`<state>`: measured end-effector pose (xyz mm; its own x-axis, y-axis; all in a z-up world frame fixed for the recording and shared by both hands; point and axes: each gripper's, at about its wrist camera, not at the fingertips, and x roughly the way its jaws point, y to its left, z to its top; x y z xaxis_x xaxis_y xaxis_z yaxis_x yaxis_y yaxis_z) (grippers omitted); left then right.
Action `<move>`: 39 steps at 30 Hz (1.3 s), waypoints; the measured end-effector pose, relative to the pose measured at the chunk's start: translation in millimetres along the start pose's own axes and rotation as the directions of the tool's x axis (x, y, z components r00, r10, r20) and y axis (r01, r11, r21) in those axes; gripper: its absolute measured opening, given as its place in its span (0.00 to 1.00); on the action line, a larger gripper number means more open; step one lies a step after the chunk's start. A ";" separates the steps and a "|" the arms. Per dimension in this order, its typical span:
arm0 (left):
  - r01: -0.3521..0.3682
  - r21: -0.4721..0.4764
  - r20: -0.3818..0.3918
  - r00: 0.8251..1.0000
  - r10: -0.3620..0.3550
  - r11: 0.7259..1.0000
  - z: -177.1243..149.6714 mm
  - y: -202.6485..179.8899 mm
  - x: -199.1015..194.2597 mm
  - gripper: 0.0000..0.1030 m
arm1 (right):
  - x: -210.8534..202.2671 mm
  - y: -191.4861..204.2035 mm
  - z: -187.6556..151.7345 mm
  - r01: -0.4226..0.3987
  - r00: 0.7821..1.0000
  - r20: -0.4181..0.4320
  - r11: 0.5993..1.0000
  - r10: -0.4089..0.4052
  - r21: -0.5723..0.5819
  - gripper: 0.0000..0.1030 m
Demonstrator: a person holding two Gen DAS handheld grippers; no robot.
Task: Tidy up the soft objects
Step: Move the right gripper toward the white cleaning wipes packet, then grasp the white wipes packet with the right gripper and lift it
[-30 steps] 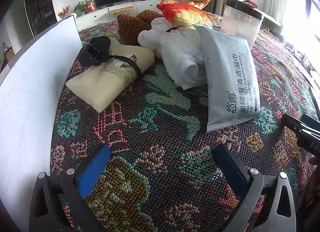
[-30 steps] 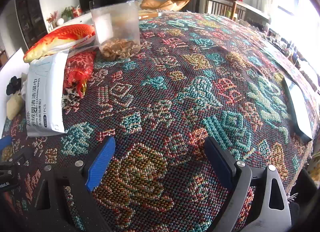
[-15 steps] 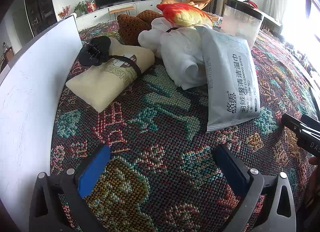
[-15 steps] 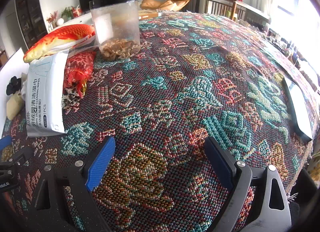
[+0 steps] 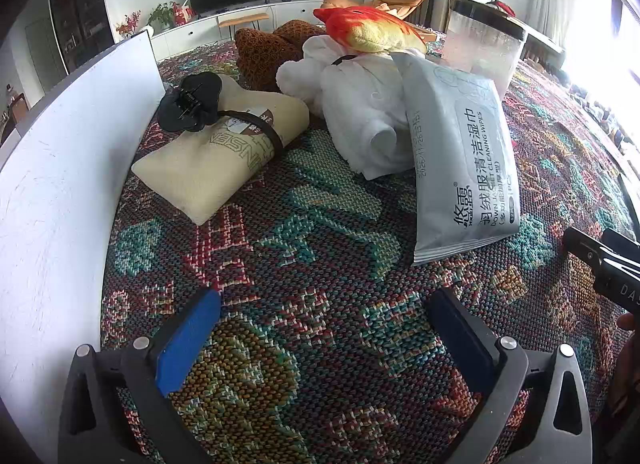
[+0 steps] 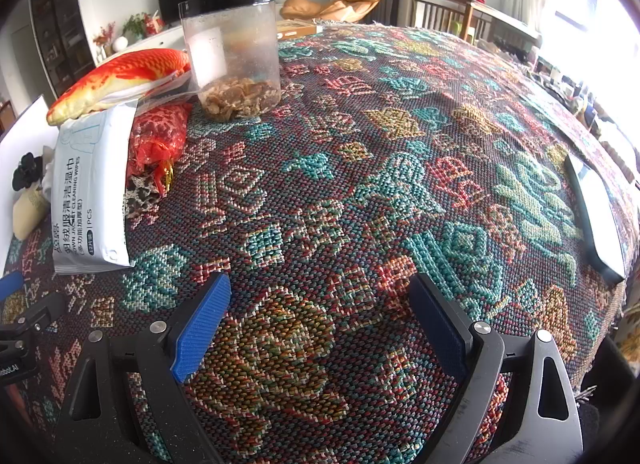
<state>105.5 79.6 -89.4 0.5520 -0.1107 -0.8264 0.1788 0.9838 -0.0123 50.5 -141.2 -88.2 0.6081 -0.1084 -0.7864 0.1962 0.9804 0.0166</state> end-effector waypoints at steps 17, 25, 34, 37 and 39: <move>0.018 0.036 -0.008 1.000 -0.017 0.999 -12.7 3.2 -11.0 1.00 | -0.4 -0.5 -0.6 -0.002 1.000 0.002 1.000 0.002 0.001 0.90; 0.016 0.017 0.004 1.000 -0.016 1.000 -15.4 5.4 -12.7 1.00 | -20.2 18.7 14.2 -0.282 0.957 0.056 0.958 0.285 -0.052 0.89; 0.016 0.016 0.005 1.000 -0.016 1.000 -14.4 5.5 -12.0 1.00 | 19.6 115.8 56.0 -0.438 0.898 -0.134 0.882 0.419 -0.175 0.89; 0.016 0.016 0.005 1.000 -0.016 1.000 -14.5 5.6 -12.1 1.00 | 22.5 131.3 46.8 -0.396 0.917 -0.161 0.880 0.365 -0.260 0.78; 0.016 0.016 0.005 1.000 -0.016 1.000 -14.5 5.4 -12.1 1.00 | 15.8 122.0 41.6 -0.380 0.924 -0.151 0.889 0.351 -0.257 0.66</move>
<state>87.9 88.3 -87.7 0.5531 -0.1269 -0.8234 0.2006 0.9795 -0.0163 116.1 -30.1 -72.9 0.5145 0.2691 -0.8142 -0.2544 0.9546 0.1548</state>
